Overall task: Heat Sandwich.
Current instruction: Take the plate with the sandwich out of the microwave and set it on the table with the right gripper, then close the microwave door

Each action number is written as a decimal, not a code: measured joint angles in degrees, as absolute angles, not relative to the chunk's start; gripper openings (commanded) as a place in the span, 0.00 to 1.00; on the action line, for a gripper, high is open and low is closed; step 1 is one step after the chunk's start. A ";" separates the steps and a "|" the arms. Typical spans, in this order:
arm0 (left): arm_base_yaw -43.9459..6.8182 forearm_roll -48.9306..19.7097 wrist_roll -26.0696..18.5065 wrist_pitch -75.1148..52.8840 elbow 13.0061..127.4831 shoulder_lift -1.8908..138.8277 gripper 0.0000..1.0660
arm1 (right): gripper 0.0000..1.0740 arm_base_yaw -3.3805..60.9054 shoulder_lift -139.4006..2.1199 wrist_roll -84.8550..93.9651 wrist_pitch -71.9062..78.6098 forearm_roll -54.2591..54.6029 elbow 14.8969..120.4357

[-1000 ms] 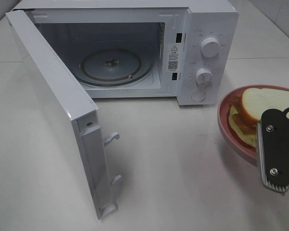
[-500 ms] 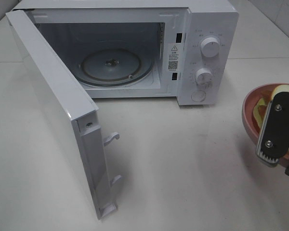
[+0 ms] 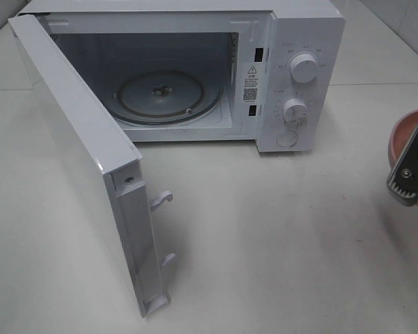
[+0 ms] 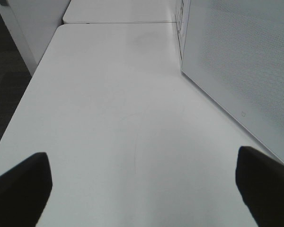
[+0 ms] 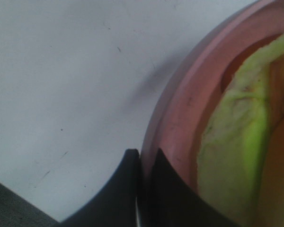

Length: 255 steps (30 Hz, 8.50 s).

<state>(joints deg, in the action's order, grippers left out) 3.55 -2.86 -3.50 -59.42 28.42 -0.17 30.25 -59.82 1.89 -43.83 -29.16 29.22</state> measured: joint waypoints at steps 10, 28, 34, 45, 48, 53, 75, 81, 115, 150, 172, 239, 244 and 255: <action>3.55 -2.86 -3.50 -59.42 28.42 -0.17 0.95 | 0.00 20.11 -59.82 0.00 -40.91 -29.16 29.22; 3.55 -2.86 -3.50 -59.42 28.42 -0.17 0.95 | 0.01 13.06 -74.54 -10.89 -37.64 -29.62 36.15; 3.55 -2.86 -3.50 -59.42 28.42 -0.17 0.95 | 0.01 13.06 -82.62 -15.41 -36.84 -30.31 40.11; 3.55 -2.86 -3.50 -59.42 28.42 -0.17 0.95 | 0.01 10.08 -93.16 -24.47 -32.89 -34.21 44.29; 3.55 -2.86 -3.50 -59.42 28.42 -0.17 0.95 | 0.01 9.00 -95.11 -25.95 -31.17 -34.55 44.29; 3.55 -2.86 -3.50 -59.42 28.42 -0.17 0.95 | 0.01 8.42 -98.15 -29.91 -29.56 -37.93 44.29; 3.55 -2.86 -3.50 -59.42 28.42 -0.17 0.95 | 0.02 8.42 -104.39 -36.04 -25.32 -43.83 44.35; 3.55 -2.86 -3.50 -59.42 28.42 -0.17 0.95 | 0.03 8.42 -104.62 -36.04 -24.98 -44.06 44.35; 3.55 -2.86 -3.50 -59.42 28.42 -0.17 0.95 | 0.79 8.37 -95.05 -24.52 -31.63 -29.79 44.58; 3.55 -2.86 -3.50 -59.42 28.42 -0.17 0.95 | 0.71 8.37 -55.92 -14.27 -52.43 -12.89 44.58; 3.55 -2.86 -3.50 -59.42 28.42 -0.17 0.95 | 0.71 8.37 -26.81 -12.26 -57.18 -11.92 35.98; 3.55 -2.86 -3.50 -59.42 28.42 -0.17 0.95 | 0.71 8.37 0.23 -12.38 -59.76 -11.57 29.28; 3.55 -2.86 -3.50 -59.42 28.42 -0.17 0.95 | 0.71 8.37 0.23 -12.38 -59.76 -11.57 29.28; 3.55 -2.86 -3.50 -59.42 28.42 -0.17 0.95 | 0.71 8.37 0.23 -12.38 -59.76 -11.57 29.28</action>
